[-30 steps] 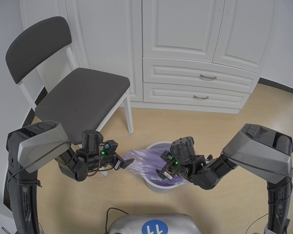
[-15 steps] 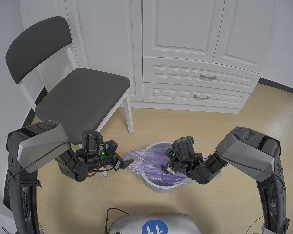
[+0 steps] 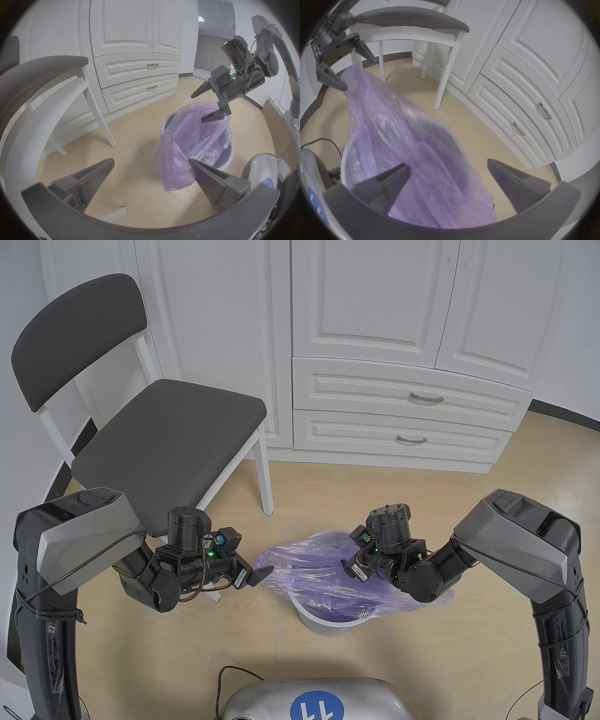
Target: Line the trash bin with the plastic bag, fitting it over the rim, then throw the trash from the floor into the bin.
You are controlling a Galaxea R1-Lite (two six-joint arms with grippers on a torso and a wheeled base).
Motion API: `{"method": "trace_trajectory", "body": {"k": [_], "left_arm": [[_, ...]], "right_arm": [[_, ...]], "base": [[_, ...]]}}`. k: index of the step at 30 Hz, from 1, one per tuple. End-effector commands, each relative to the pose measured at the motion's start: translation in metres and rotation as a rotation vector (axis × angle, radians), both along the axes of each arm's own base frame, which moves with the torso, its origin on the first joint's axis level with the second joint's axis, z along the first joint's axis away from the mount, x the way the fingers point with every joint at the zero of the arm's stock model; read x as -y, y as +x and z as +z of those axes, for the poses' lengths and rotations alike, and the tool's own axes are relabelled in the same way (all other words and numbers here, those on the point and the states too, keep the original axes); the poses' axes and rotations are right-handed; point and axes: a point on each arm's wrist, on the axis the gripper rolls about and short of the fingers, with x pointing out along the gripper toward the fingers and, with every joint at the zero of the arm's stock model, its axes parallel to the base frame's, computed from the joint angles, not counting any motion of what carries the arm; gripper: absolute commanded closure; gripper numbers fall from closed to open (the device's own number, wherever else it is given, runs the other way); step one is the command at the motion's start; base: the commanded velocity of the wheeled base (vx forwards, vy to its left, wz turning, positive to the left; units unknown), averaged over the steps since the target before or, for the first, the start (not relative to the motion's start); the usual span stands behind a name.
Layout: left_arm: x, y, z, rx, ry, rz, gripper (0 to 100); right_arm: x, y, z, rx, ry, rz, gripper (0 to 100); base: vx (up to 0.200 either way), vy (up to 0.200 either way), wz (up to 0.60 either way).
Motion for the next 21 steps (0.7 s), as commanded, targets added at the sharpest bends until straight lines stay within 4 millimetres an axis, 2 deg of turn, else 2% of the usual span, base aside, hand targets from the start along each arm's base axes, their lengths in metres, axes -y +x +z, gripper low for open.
{"method": "trace_trajectory", "body": {"k": [1,4,12,16,17,21], "left_arm": [[0.0,0.0,-0.002,-0.005,0.001,0.0,0],[0.002,0.002,-0.003,0.003,-0.002,-0.002,0],[0.007,0.009,-0.006,0.073,-0.038,-0.005,0],[0.01,0.01,-0.006,0.088,-0.045,-0.01,0],[0.012,0.011,-0.007,0.097,-0.059,-0.008,0],[0.012,0.011,-0.005,0.109,-0.075,-0.005,0]], "right_arm": [[-0.003,0.007,0.007,0.028,0.017,-0.002,100],[-0.002,0.019,0.004,0.044,0.028,-0.017,100],[0.003,0.075,-0.006,0.16,0.103,-0.086,100],[0.001,0.085,-0.015,0.177,0.137,-0.101,100],[-0.002,0.094,-0.02,0.199,0.17,-0.111,100],[-0.001,0.106,-0.022,0.236,0.211,-0.126,100]], "base": [[0.0,0.0,0.0],[0.0,0.0,0.0],[0.0,0.0,0.0],[0.0,0.0,0.0],[0.0,0.0,0.0],[0.0,0.0,0.0]]}}
